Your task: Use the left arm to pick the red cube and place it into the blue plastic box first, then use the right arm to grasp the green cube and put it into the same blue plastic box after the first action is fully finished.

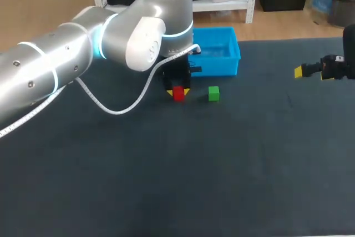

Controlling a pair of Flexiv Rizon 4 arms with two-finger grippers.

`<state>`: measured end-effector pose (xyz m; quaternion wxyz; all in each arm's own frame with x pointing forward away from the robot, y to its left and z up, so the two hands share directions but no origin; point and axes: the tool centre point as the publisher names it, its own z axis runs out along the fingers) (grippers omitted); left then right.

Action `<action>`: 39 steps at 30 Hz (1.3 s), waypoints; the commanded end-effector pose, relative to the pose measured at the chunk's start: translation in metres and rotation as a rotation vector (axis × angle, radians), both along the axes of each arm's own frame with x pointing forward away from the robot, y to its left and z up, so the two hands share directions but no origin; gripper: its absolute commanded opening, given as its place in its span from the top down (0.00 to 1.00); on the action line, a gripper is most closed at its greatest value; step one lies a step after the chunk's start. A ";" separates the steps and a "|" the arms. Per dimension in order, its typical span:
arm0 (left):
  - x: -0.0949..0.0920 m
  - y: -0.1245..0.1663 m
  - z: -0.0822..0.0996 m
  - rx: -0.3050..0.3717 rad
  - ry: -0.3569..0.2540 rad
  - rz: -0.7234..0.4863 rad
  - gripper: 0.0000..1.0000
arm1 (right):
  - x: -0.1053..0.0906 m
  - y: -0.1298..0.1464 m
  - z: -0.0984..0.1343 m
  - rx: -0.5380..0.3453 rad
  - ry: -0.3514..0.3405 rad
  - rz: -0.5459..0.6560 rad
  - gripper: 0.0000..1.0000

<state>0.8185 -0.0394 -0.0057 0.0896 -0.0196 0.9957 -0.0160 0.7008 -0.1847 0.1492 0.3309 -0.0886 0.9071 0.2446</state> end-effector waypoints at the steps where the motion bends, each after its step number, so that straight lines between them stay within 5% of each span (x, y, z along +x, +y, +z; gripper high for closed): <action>1: -0.002 -0.001 0.009 -0.006 -0.013 -0.012 1.00 | 0.000 0.000 0.000 0.000 0.001 0.002 0.00; 19: -0.010 0.004 0.128 -0.025 -0.147 -0.098 1.00 | 0.000 0.000 0.000 0.000 0.001 0.002 0.00; 39: -0.023 0.025 0.150 -0.111 -0.303 -0.217 1.00 | 0.000 0.000 0.000 0.000 0.001 0.002 0.00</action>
